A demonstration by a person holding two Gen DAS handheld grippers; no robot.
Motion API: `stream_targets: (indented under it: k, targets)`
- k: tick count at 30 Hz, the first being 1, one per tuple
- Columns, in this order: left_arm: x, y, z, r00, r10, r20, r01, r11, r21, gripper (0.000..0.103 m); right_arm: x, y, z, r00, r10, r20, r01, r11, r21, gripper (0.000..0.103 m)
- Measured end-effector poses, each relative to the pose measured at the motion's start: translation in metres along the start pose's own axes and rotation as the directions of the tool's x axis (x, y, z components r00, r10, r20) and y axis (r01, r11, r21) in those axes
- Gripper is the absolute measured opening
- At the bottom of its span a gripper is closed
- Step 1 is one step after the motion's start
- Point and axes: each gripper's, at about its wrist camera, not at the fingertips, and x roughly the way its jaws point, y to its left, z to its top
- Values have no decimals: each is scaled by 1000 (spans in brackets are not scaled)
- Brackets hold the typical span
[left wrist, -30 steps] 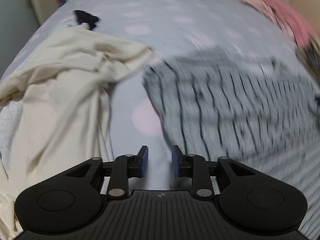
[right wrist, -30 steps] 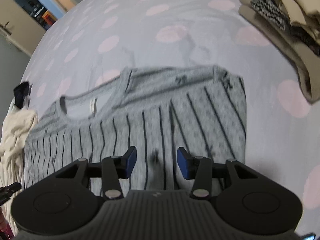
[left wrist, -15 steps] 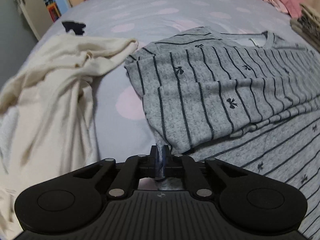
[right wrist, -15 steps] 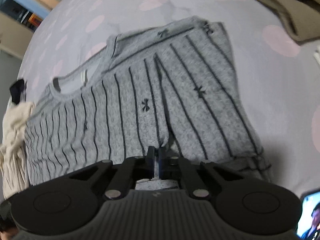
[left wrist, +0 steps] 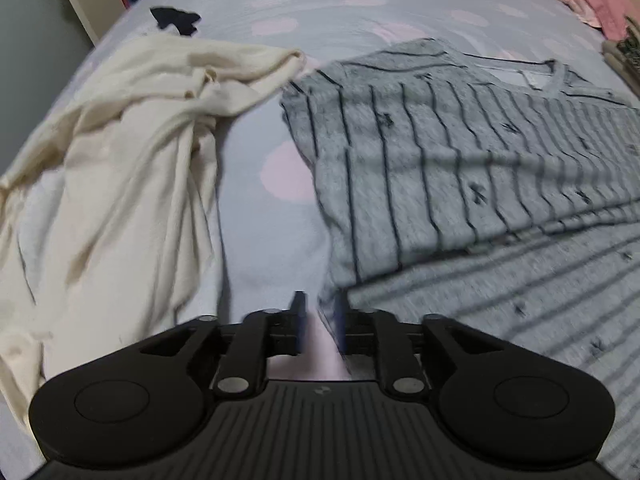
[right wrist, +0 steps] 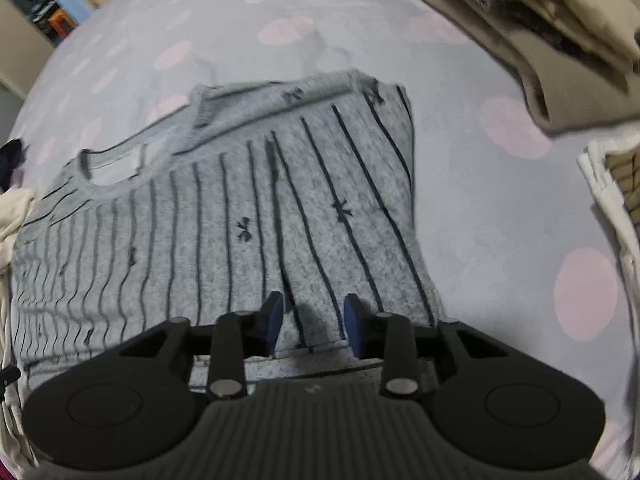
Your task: Fold clothes
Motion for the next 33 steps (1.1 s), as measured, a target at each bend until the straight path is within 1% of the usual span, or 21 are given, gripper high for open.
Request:
stream_targets:
  k: [3,5,9,13,17,19,22,24,25,26,27,28,29,30,32,33]
  targets:
    - [-9,-3,-13,999,-34,-14,34,999,2,26,-9,0,-8,1000,-3,3,3,998,-56,40]
    - [-13,-6,-23,999,-31,-20,31,999,10,28,-14,-4,-15,1000,-5,1,5,996,-90,41]
    - [-14,-10,-40,998,-41,-49,42,999,15,38,-21,-12,-34,999,-47,-6,45,983,-179,45]
    - [-16,-14,-57,996,-51,-77,53,998,20,38,-26,-31,-56,996,-92,-23,84,971,-226,47]
    - [-17,-18,-74,993,-60,-106,63,998,25,39,-26,-54,-74,993,-88,-77,68,970,-234,50]
    - [-18,-19,-82,991,-65,-120,69,997,28,40,-22,-60,-85,990,-96,-103,67,965,-255,50]
    - [-17,-25,-89,990,-44,-138,50,998,40,40,-16,-65,-100,984,-111,-137,67,953,-295,48]
    - [-16,-28,-93,989,-36,-140,41,999,30,39,-16,-64,-107,985,-115,-131,67,944,-323,47]
    - [-16,-29,-95,990,-34,-138,38,999,24,38,-17,-63,-109,985,-110,-132,60,941,-332,43]
    - [-16,-31,-97,990,-33,-135,36,999,20,34,-18,-62,-111,985,-101,-139,49,940,-339,38]
    - [-17,-33,-98,990,-38,-132,41,999,17,24,-19,-60,-112,985,-94,-145,39,939,-343,29]
    - [-18,-35,-99,990,-52,-131,54,998,13,18,-21,-59,-113,985,-92,-148,35,937,-347,21]
    - [-19,-38,-99,990,-56,-129,58,998,14,9,-22,-57,-114,985,-97,-145,39,933,-358,15]
    - [-21,-40,-99,991,-52,-125,55,998,17,4,-24,-54,-115,985,-102,-140,44,929,-368,5]
    - [-26,-45,-98,993,-42,-108,47,998,37,2,-28,-50,-114,986,-105,-129,49,926,-375,4]
    - [-31,-44,-97,995,-46,-93,49,998,31,2,-31,-50,-112,987,-100,-128,47,929,-368,4]
